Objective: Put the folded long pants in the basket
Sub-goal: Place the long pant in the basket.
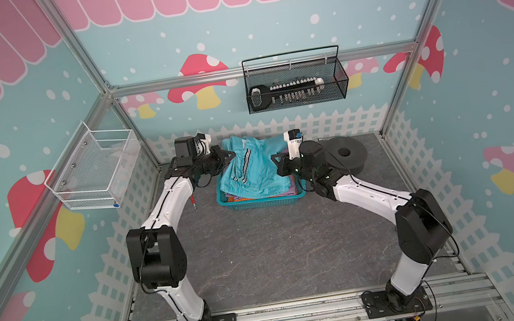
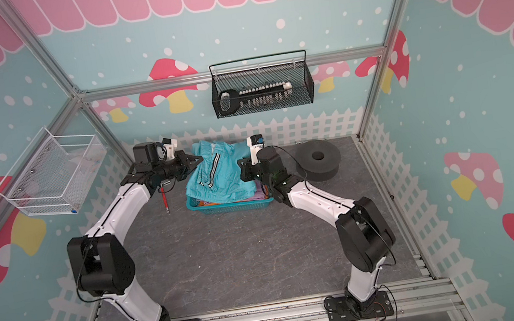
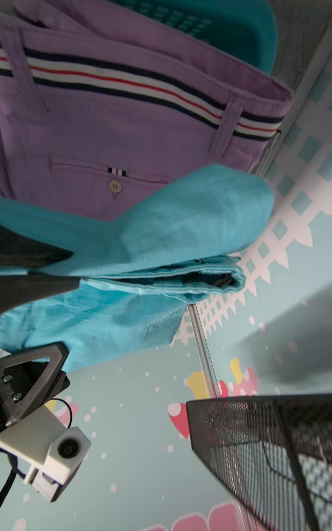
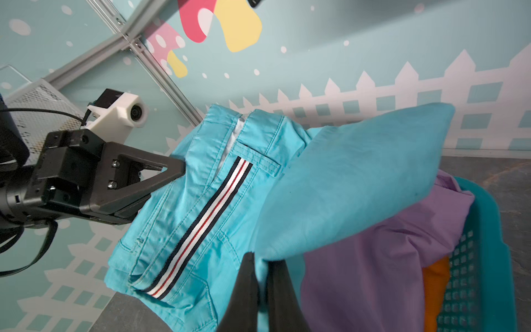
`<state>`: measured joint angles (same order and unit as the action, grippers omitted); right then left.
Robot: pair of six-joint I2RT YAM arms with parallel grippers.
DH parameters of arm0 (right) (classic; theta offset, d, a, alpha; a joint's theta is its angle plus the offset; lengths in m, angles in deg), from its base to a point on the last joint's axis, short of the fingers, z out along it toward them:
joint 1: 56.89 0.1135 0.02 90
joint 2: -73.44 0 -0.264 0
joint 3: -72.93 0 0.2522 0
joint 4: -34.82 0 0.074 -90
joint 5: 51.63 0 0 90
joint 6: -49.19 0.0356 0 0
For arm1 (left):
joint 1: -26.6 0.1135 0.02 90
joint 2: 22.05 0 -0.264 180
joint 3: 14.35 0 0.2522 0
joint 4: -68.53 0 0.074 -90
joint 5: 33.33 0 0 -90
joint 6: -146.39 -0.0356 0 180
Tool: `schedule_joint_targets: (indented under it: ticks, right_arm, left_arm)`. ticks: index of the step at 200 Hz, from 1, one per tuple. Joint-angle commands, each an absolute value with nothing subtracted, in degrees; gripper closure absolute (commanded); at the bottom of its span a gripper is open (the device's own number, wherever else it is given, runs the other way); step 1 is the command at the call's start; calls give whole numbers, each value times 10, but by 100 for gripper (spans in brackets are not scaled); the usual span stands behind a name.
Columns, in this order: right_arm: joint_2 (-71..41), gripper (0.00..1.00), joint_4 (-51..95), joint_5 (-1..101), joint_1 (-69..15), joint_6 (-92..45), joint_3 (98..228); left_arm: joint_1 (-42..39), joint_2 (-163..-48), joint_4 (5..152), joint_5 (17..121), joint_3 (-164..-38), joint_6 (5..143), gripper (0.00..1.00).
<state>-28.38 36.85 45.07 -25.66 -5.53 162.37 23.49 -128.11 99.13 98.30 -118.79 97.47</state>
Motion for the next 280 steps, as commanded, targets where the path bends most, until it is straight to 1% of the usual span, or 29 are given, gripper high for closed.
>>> schedule_joint_targets:
  ticks: [1, 21, 37, 82, 123, 158, 182, 190, 195, 200, 201, 205, 207, 213, 219, 248, 265, 269, 275, 276, 280]
  right_arm:
    - [-329, 100, 416, 499, -284, -63, 1644]
    - [-368, 100, 428, 520, -298, -55, 1639]
    - [-371, 100, 455, 532, -303, -50, 1616]
    - [-357, 100, 449, 521, -303, -58, 1595]
    - [-317, 100, 420, 497, -307, -68, 1578]
    - [-313, 100, 419, 491, -308, -60, 1549]
    - [-333, 100, 401, 483, -309, -67, 1552]
    - [-336, 100, 401, 482, -309, -70, 1551]
    - [-338, 99, 401, 481, -309, -72, 1550]
    - [-340, 95, 401, 480, -309, -76, 1550]
    - [-340, 95, 401, 480, -309, -76, 1550]
    - [-341, 93, 402, 480, -309, -80, 1551]
    - [-341, 91, 402, 480, -309, -81, 1552]
    - [-340, 86, 402, 481, -309, -88, 1556]
    - [-338, 83, 401, 483, -309, -94, 1561]
    - [-301, 75, 365, 476, -308, -114, 1588]
    - [-267, 70, 335, 456, -304, -128, 1594]
    - [-258, 69, 329, 451, -302, -132, 1593]
    - [-244, 66, 322, 444, -299, -137, 1591]
    - [-242, 66, 321, 443, -298, -137, 1590]
    - [-234, 65, 318, 440, -297, -141, 1587]
  left_arm:
    - [235, -1333, 984, 991, -1237, 951, 100]
    - [236, -1379, 985, 982, -1250, 952, 100]
    - [235, -1388, 984, 975, -1234, 952, 100]
    - [234, -1330, 950, 942, -1136, 953, 100]
    - [234, -1284, 933, 927, -1091, 958, 100]
    - [239, -1310, 933, 936, -1094, 963, 100]
    - [240, -1325, 939, 914, -1092, 963, 100]
    - [241, -1327, 944, 910, -1091, 962, 94]
    - [241, -1326, 945, 908, -1088, 961, 86]
    - [242, -1323, 945, 903, -1083, 961, 74]
    - [242, -1321, 945, 902, -1083, 961, 72]
    - [242, -1317, 945, 895, -1079, 963, 60]
    - [242, -1314, 945, 892, -1077, 963, 57]
    - [242, -1305, 944, 885, -1073, 962, 53]
    - [241, -1295, 944, 880, -1071, 960, 51]
    - [237, -1225, 945, 881, -1050, 970, 50]
    - [216, -1162, 945, 851, -1032, 970, 52]
    - [208, -1148, 945, 842, -1027, 968, 54]
    - [194, -1127, 946, 829, -1023, 964, 61]
    - [192, -1124, 946, 828, -1022, 964, 63]
    - [181, -1111, 946, 820, -1020, 960, 75]
